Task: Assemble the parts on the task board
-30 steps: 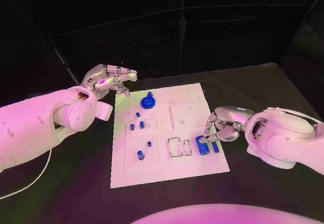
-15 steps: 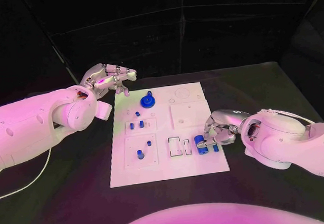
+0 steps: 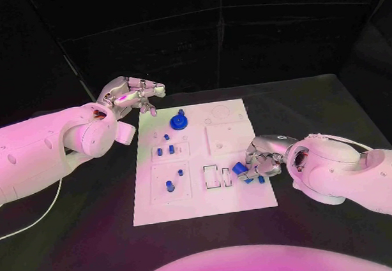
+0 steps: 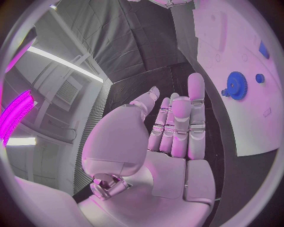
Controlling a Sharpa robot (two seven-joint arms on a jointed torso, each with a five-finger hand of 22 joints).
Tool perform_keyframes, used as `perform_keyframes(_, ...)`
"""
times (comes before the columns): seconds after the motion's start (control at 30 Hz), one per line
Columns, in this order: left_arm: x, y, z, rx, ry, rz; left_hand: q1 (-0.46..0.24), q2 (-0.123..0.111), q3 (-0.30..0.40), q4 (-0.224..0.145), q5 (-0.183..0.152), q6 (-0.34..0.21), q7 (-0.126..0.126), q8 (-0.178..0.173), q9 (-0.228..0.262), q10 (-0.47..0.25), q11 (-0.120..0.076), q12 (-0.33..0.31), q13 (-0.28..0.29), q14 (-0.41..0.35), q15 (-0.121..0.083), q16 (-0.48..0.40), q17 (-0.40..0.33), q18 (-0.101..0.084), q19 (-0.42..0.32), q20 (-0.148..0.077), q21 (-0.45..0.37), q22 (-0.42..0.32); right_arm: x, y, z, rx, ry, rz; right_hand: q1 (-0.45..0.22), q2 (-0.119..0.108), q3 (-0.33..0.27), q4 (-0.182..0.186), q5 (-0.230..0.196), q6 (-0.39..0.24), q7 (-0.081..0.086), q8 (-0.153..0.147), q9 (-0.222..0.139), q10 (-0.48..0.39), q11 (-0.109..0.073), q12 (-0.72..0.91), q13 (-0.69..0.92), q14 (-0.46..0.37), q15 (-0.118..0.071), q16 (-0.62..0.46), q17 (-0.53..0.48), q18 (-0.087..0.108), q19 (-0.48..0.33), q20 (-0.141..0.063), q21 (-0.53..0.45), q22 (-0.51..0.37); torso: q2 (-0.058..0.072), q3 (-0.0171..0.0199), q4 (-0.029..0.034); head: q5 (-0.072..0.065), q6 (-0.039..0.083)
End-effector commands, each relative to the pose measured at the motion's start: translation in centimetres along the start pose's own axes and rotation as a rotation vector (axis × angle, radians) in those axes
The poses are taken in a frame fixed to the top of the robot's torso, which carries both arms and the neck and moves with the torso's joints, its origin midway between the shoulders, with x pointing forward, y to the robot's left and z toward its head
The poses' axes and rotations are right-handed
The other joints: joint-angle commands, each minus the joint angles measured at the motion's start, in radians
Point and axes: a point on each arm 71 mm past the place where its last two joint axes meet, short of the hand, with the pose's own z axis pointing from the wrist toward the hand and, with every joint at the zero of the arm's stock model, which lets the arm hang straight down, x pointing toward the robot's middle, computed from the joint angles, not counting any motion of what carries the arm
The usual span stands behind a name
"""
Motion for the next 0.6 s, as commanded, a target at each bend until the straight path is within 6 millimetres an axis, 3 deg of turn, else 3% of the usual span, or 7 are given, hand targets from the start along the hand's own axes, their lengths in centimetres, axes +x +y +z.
perform_keyframes(0.03,0.19,-0.07,0.02,-0.002,0.016,-0.007,-0.008,0.005,-0.003,0.002,-0.003,-0.007,0.001,0.007,-0.001,-0.004,0.0,0.005,0.001,-0.007,-0.002,-0.002,-0.001,0.02,0.002,0.004,-0.003,-0.001,0.7,-0.01,0.06,0.01,0.03,-0.028,0.024,0.011,0.008,-0.001,0.047,-0.007,-0.001,0.013,0.001,-0.001,-0.005,0.003,0.006,0.081,-0.001,0.005,0.138,-0.016,0.0,0.0,0.0,-0.001,0.0,-0.0001,0.0005,0.0,0.0)
perform_keyframes(0.17,0.15,-0.04,0.0,-0.004,0.015,-0.006,-0.008,0.005,-0.003,0.002,-0.003,-0.007,0.001,0.007,-0.001,-0.004,0.0,0.005,0.001,-0.007,-0.002,-0.002,-0.001,0.02,0.002,0.004,-0.003,-0.001,0.83,0.11,0.13,0.01,0.03,-0.028,0.044,0.026,0.008,-0.004,0.101,-0.008,-0.003,0.024,0.005,0.0,-0.006,0.002,0.01,0.081,-0.003,0.005,0.14,-0.016,0.0,-0.001,0.0,-0.001,-0.001,-0.0002,-0.0003,0.001,0.0)
perform_keyframes(0.37,0.11,-0.01,-0.03,-0.005,0.015,-0.006,-0.008,0.005,-0.003,0.002,-0.003,-0.007,0.001,0.007,-0.001,-0.004,0.0,0.005,0.001,-0.007,-0.002,-0.002,-0.001,0.02,0.002,0.004,-0.003,-0.001,0.71,0.28,0.06,0.004,0.004,-0.008,0.058,0.045,0.008,-0.005,0.142,-0.004,-0.006,0.035,0.01,0.005,-0.009,0.005,0.017,0.082,-0.005,0.007,0.145,-0.017,0.002,-0.003,0.001,0.004,-0.001,0.0002,-0.0006,0.002,0.001)
perform_keyframes(0.6,0.09,0.01,-0.04,-0.005,0.015,-0.006,-0.008,0.005,-0.003,0.002,-0.003,-0.007,0.001,0.007,-0.001,-0.004,0.0,0.005,0.001,-0.007,-0.002,-0.002,-0.001,0.02,0.002,0.004,-0.003,-0.001,-0.15,0.55,-0.63,-0.028,-0.111,0.116,0.097,0.078,0.018,-0.012,0.221,0.011,-0.013,0.043,0.016,0.012,-0.015,0.005,0.024,0.082,-0.011,0.006,0.145,-0.017,0.007,-0.008,0.005,0.009,-0.002,-0.0002,-0.0007,0.002,0.003)
